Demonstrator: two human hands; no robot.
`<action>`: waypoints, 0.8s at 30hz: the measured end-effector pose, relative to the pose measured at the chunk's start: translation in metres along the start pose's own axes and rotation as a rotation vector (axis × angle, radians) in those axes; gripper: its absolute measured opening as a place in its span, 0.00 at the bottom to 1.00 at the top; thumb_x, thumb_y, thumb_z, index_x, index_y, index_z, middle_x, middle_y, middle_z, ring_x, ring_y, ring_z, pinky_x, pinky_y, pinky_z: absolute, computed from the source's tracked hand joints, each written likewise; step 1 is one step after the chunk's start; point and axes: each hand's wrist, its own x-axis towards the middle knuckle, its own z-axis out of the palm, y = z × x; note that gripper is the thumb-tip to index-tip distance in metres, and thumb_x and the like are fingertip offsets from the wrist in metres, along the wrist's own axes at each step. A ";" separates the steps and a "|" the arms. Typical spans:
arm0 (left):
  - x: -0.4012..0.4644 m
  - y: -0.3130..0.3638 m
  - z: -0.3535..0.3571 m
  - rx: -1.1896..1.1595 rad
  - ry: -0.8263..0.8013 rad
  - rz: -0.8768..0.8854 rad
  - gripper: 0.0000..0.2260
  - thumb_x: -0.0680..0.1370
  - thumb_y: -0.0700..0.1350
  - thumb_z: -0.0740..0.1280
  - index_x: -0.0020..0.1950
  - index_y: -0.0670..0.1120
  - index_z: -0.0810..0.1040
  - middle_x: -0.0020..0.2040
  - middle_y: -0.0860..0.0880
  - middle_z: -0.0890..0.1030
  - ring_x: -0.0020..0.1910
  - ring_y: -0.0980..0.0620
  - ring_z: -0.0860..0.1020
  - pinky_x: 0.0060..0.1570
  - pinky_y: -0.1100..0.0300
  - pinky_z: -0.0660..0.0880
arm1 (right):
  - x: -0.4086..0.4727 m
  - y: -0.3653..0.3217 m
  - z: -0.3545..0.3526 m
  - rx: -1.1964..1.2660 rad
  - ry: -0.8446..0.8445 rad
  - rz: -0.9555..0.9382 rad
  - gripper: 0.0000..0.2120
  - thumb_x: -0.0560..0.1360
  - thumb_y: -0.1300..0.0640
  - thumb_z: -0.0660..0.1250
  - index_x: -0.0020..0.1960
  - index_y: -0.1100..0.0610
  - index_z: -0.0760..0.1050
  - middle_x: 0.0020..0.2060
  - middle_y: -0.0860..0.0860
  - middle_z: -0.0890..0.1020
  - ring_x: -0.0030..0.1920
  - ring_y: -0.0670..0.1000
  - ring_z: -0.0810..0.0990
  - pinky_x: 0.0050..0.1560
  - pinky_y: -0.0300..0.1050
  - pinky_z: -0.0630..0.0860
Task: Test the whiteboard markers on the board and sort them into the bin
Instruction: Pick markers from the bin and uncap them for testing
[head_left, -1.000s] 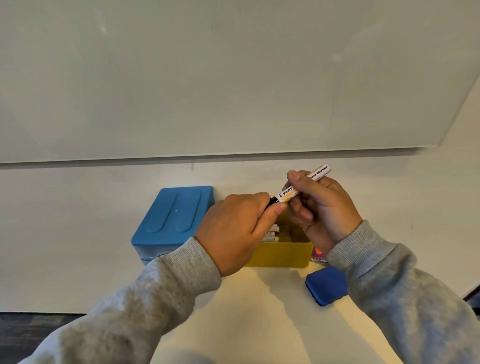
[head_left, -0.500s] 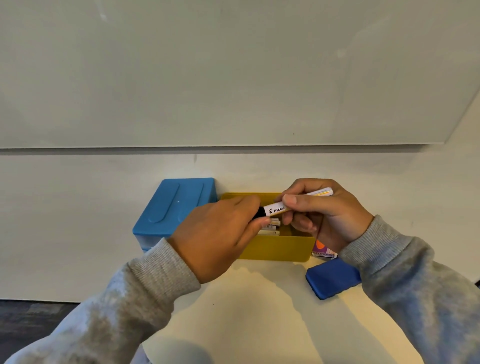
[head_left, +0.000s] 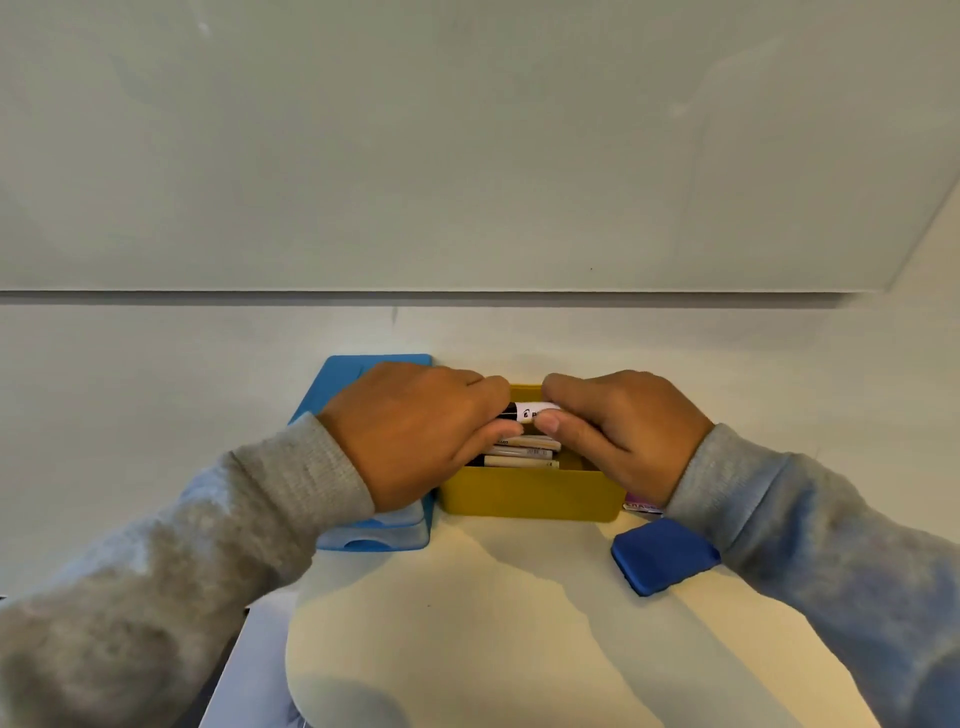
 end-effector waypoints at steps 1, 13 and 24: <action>-0.001 0.001 -0.004 -0.018 -0.021 0.001 0.25 0.78 0.65 0.36 0.49 0.54 0.67 0.41 0.56 0.75 0.33 0.56 0.71 0.35 0.56 0.73 | -0.001 -0.002 0.000 -0.077 0.047 -0.066 0.20 0.82 0.36 0.46 0.50 0.47 0.70 0.31 0.45 0.77 0.28 0.48 0.74 0.29 0.47 0.74; -0.004 -0.033 -0.014 -0.248 0.058 -0.234 0.18 0.82 0.62 0.48 0.41 0.53 0.67 0.31 0.53 0.71 0.30 0.55 0.70 0.33 0.54 0.68 | -0.018 0.052 -0.011 -0.036 0.233 0.139 0.16 0.82 0.40 0.52 0.47 0.48 0.71 0.30 0.44 0.73 0.31 0.46 0.72 0.32 0.50 0.72; 0.007 -0.029 -0.008 -0.277 0.180 -0.278 0.15 0.82 0.55 0.60 0.37 0.58 0.61 0.31 0.56 0.69 0.30 0.56 0.69 0.31 0.59 0.61 | -0.015 0.031 -0.015 0.444 0.323 0.398 0.07 0.72 0.56 0.77 0.47 0.47 0.83 0.34 0.46 0.84 0.30 0.50 0.82 0.34 0.45 0.81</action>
